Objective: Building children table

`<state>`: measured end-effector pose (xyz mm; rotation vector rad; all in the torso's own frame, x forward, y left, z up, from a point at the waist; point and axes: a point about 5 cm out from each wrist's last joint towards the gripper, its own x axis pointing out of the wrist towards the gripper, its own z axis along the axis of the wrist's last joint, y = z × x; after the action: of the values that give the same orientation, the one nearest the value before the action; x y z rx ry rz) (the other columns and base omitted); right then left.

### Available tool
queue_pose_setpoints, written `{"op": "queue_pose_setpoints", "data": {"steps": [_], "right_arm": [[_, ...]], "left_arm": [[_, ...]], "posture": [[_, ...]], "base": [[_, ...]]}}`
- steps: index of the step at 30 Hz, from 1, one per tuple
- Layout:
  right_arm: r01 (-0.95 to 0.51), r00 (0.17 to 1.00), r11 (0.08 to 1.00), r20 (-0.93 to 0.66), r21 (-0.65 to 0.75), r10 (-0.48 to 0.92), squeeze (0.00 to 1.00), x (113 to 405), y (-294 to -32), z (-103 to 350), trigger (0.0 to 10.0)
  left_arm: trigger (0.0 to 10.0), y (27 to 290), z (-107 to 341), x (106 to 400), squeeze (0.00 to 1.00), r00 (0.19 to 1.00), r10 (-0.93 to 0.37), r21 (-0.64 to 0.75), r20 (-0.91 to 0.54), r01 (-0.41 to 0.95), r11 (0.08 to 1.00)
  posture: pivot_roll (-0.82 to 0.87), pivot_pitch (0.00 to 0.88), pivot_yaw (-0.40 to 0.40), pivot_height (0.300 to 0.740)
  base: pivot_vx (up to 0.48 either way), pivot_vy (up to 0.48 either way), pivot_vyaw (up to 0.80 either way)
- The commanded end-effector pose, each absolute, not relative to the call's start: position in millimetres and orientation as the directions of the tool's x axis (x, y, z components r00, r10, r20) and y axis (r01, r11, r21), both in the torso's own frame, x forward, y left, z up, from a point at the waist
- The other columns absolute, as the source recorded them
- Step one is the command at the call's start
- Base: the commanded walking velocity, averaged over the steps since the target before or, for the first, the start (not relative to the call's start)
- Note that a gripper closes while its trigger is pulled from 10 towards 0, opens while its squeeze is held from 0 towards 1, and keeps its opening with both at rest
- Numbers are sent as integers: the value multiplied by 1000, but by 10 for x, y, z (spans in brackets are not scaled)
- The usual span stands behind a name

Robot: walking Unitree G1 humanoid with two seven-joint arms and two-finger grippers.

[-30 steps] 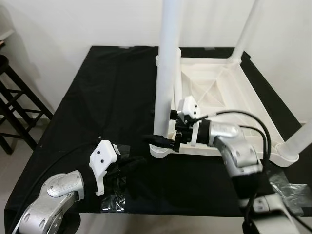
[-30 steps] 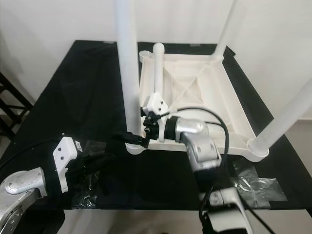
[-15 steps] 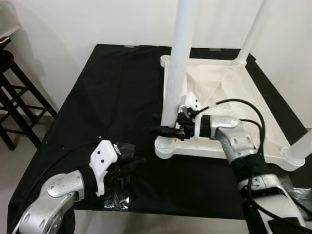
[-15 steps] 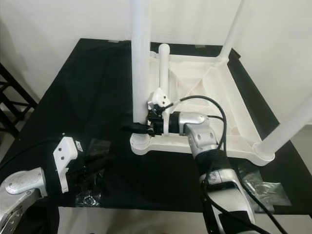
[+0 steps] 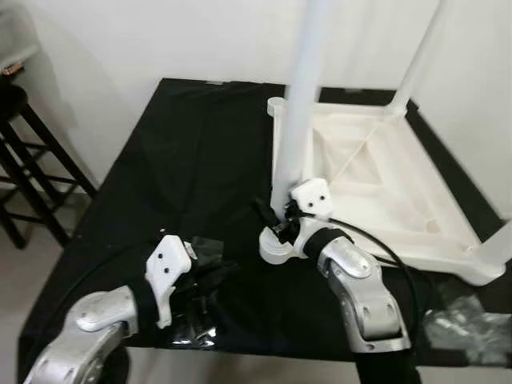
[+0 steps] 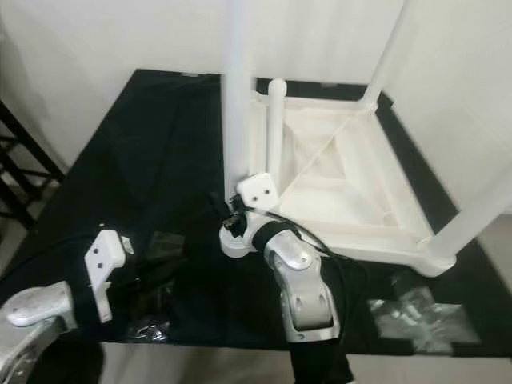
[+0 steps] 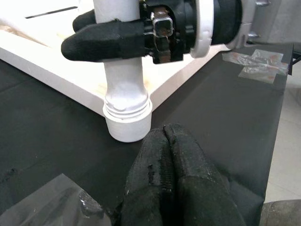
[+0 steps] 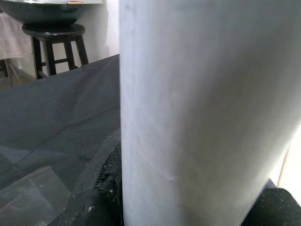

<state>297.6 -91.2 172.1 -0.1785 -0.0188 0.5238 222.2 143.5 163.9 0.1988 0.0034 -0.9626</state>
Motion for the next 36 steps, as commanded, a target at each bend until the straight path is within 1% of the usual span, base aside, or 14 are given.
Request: {"op": "queue_pose_setpoints", "data": {"steps": [1, 4, 5, 6, 7, 8, 9, 14, 15, 17, 29, 30, 31, 36], "right_arm": [[-434, 901, 871, -136, -230, 412, 0, 3060, -1067, 1525, 0], [-415, 909, 891, -132, -184, 396, 0, 3118, -1074, 1527, 0], [-425, 905, 887, -128, -183, 407, 0, 3117, -1039, 1552, 10000], [-425, 905, 887, -128, -183, 407, 0, 3117, -1039, 1552, 10000], [-460, 887, 873, -122, -159, 445, 596, 3114, -994, 1597, 10000], [-481, 876, 864, -118, -146, 468, 596, 3116, -985, 1611, 10000], [-487, 873, 863, -101, -135, 476, 1000, 3124, -979, 1652, 10000], [-609, 789, 780, -9, -142, 614, 1000, 3178, -932, 1833, 10000], [-700, 708, 699, -12, -145, 706, 118, 3195, -950, 1864, 10000], [-757, 645, 634, -31, -159, 763, 0, 3216, -988, 1868, 10000], [-914, 403, 385, -169, -130, 899, 0, 3549, -1284, 1903, 10000], [-919, 393, 380, -154, -109, 906, 0, 3573, -1287, 1928, 8824], [-922, 385, 377, -134, -85, 913, 0, 3597, -1293, 1958, 0], [-940, 341, 336, -112, -56, 933, 0, 3611, -1325, 1987, 0]], "left_arm": [[10000, 1446, 1625, 2215, 0, 565, -819, 164, -101, 821, 546], [10000, 1444, 1623, 2213, 0, 566, -818, 166, -102, 821, 547], [10000, 1445, 1621, 2211, 0, 573, -814, 169, -99, 816, 554], [10000, 1445, 1621, 2211, 0, 573, -814, 169, -99, 816, 554], [10000, 1442, 1618, 2211, 0, 580, -809, 172, -95, 810, 561], [10000, 1439, 1617, 2211, 0, 580, -809, 171, -95, 810, 561], [10000, 1433, 1615, 2211, 0, 576, -812, 169, -95, 813, 557], [10000, 1418, 1611, 2212, 0, 566, -819, 163, -96, 820, 548], [10000, 1408, 1609, 2212, 0, 566, -819, 163, -95, 821, 548], [10000, 1400, 1608, 2212, 0, 566, -819, 163, -94, 821, 548], [10000, 1364, 1613, 2183, 0, 570, -818, 163, -85, 817, 553], [10000, 1363, 1614, 2179, 0, 570, -818, 163, -84, 817, 553], [10000, 1362, 1616, 2175, 0, 570, -817, 163, -84, 817, 553], [10000, 1357, 1620, 2171, 0, 570, -817, 164, -82, 817, 554]], "posture": [[51, 101, -81, 740], [47, 99, -80, 740], [47, 96, -80, 740], [47, 96, -80, 740], [46, 92, -78, 740], [46, 92, -78, 740], [45, 91, -77, 740], [46, 87, -75, 740], [48, 84, -80, 740], [50, 84, -82, 740], [81, 83, -97, 740], [82, 84, -98, 740], [83, 85, -100, 740], [85, 88, -102, 740]], "base": [[0, 0, 0], [0, 0, 0], [0, 0, 0], [0, 0, 0], [0, 0, 0], [0, 0, 0], [0, 0, 0], [0, 0, 0], [0, 0, 0], [0, 0, 0], [0, 0, 0], [0, 0, 0], [0, 0, 0], [0, 0, 0]]}}
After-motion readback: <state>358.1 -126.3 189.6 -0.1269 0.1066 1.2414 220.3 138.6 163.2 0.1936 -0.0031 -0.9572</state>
